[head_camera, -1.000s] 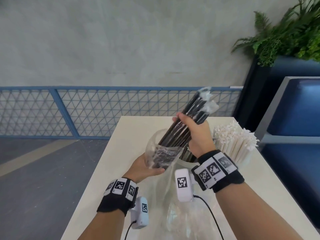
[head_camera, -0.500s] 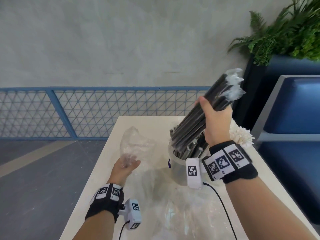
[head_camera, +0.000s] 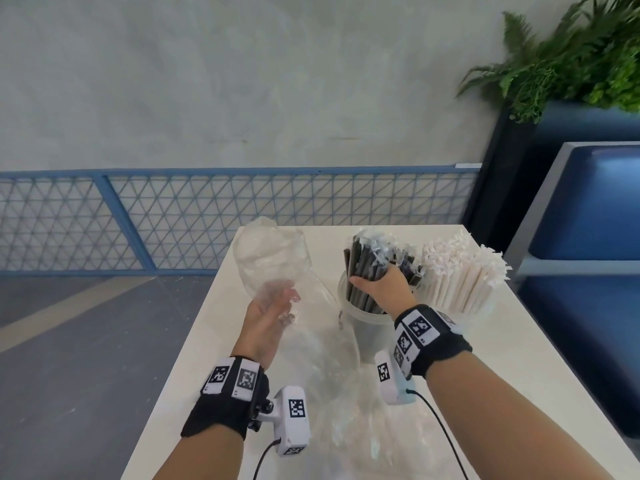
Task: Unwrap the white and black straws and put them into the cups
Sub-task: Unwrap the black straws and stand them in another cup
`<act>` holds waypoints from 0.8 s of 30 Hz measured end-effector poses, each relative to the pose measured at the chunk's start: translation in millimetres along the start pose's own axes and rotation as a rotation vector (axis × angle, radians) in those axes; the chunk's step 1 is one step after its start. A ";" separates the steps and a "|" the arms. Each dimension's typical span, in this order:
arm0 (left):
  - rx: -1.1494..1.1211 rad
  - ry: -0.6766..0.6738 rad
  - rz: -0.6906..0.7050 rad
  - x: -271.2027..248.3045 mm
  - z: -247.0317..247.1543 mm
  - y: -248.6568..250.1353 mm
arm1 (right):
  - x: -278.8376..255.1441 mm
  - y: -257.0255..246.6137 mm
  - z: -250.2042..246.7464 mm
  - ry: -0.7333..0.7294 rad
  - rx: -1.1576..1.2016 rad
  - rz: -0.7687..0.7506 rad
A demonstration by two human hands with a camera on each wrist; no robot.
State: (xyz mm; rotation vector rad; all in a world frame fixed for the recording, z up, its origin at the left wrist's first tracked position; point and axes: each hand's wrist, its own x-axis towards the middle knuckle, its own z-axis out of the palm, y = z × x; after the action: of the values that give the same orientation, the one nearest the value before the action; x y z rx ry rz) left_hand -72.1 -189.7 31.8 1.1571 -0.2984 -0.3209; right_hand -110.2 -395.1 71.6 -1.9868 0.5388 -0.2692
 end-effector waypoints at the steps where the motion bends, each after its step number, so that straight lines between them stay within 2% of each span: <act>1: 0.009 -0.008 0.004 -2.8 1.6 0.2 | -0.9 -0.8 0.3 -0.006 -0.041 -0.010; 4: 0.027 -0.032 0.024 -13.0 4.9 -1.8 | -11.1 -4.3 -1.6 0.046 -0.133 -0.101; 9: 0.054 -0.023 -0.009 -32.4 10.0 -13.2 | -59.3 12.5 -9.9 0.330 0.094 -0.533; 11: 0.036 -0.032 -0.020 -38.8 13.3 -21.2 | -81.9 33.3 -11.2 0.402 0.123 -0.560; 13: -0.017 -0.027 -0.040 -42.4 16.0 -29.1 | -101.5 56.8 -9.8 0.445 0.157 -0.475; 15: -0.052 -0.025 -0.062 -44.8 18.9 -35.9 | -115.6 78.9 -8.2 0.459 0.140 -0.314; 16: -0.061 -0.026 -0.075 -45.7 20.7 -39.3 | -120.0 87.3 -8.8 0.402 0.150 -0.183; 17: -0.069 -0.030 -0.092 -47.0 22.8 -42.2 | -122.9 93.0 -9.9 0.283 0.193 -0.020; 19: -0.067 -0.051 -0.126 -49.5 28.5 -46.0 | -127.0 99.9 -10.2 -0.014 0.401 0.279; 20: -0.060 -0.064 -0.143 -50.8 29.9 -49.3 | -127.6 103.1 -9.8 -0.102 0.534 0.371; 22: -0.032 -0.035 -0.170 -54.3 36.8 -52.4 | -128.6 106.4 -9.8 -0.084 0.722 0.439; 24: 0.133 0.147 -0.141 -57.3 39.7 -55.0 | -130.4 107.5 -11.6 0.035 0.759 0.424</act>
State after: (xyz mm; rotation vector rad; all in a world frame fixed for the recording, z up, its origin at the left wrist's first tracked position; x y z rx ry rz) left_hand -145.2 -220.6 -8.0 1.3291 -0.1107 -0.3410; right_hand -256.4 -382.7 -12.8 -1.1080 0.7327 -0.2008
